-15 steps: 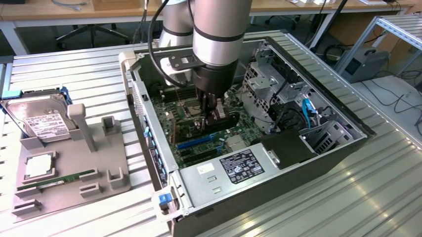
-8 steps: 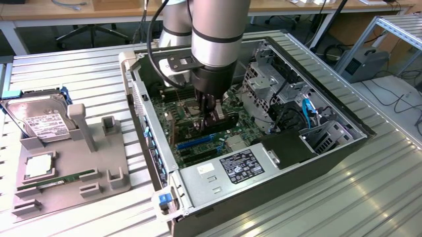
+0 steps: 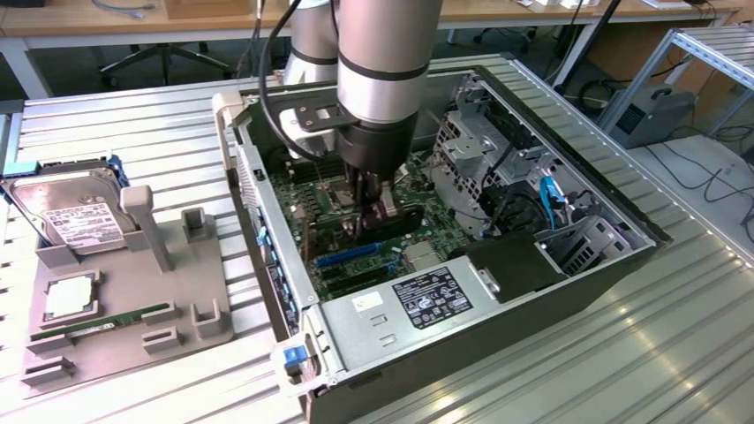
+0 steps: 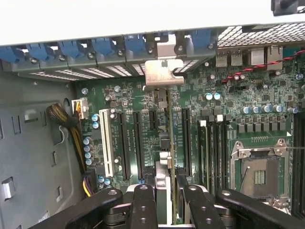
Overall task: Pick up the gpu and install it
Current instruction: 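Insert the gpu into the slot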
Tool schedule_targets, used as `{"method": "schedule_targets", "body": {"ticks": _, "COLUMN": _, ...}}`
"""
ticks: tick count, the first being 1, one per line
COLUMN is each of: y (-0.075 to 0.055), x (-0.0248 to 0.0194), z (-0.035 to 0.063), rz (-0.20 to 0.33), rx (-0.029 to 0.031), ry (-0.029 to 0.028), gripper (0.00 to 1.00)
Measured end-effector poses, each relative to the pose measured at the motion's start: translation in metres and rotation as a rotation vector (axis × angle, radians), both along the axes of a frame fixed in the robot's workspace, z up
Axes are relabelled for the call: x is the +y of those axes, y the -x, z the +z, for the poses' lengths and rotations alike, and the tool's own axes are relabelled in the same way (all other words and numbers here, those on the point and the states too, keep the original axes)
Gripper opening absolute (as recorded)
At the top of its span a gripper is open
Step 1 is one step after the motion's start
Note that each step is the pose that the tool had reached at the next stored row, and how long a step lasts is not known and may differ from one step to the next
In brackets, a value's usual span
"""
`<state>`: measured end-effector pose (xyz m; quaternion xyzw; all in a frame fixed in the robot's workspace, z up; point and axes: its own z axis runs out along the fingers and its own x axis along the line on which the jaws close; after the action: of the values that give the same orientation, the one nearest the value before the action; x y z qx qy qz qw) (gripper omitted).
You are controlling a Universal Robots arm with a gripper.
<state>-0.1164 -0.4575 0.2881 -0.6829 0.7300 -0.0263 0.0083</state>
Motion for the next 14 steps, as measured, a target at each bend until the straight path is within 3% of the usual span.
{"method": "schedule_targets", "body": {"ticks": 6, "y": 0.0040, "x": 0.0005, "z": -0.0017, "rz": 0.000, "rx": -0.0001, "ry": 0.0015, "gripper": 0.27}}
{"method": "schedule_targets", "body": {"ticks": 14, "y": 0.0082, "x": 0.0044, "z": -0.0043, "rz": 0.000, "rx": -0.0001, "ry": 0.0058, "gripper": 0.27}}
